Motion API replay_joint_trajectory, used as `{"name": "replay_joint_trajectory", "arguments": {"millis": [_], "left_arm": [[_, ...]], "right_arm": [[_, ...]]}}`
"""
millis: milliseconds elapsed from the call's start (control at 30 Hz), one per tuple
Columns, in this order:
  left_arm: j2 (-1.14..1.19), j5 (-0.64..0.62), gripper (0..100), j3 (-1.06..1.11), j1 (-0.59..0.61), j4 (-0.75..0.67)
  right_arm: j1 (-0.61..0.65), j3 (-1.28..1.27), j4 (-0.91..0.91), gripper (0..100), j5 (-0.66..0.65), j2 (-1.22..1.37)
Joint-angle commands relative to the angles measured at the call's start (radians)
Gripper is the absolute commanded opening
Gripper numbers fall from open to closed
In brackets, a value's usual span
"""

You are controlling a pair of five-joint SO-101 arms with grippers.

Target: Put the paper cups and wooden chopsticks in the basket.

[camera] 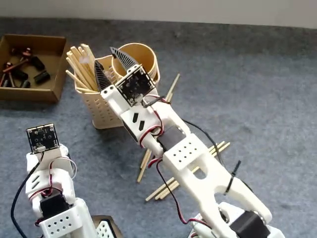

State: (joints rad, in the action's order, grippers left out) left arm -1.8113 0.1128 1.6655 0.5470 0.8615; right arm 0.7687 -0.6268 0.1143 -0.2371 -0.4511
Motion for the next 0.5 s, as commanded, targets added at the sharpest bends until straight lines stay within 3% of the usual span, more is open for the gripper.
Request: {"name": "replay_joint_trajectory", "arguments": {"millis": [0, 233, 467], "left_arm": [[-0.012, 0.006, 1, -0.004, -0.021, -0.02], [-0.012, 0.006, 1, -0.004, -0.021, -0.02], [-0.012, 0.006, 1, -0.004, -0.027, -0.02]], "right_arm": [[0.008, 0.015, -0.153, 16.3, -0.009, -0.13], [-0.004, 0.015, -0.475, 16.3, -0.005, -0.375], [-0.102, 0.015, -0.705, 16.3, 0.109, -0.552]]}}
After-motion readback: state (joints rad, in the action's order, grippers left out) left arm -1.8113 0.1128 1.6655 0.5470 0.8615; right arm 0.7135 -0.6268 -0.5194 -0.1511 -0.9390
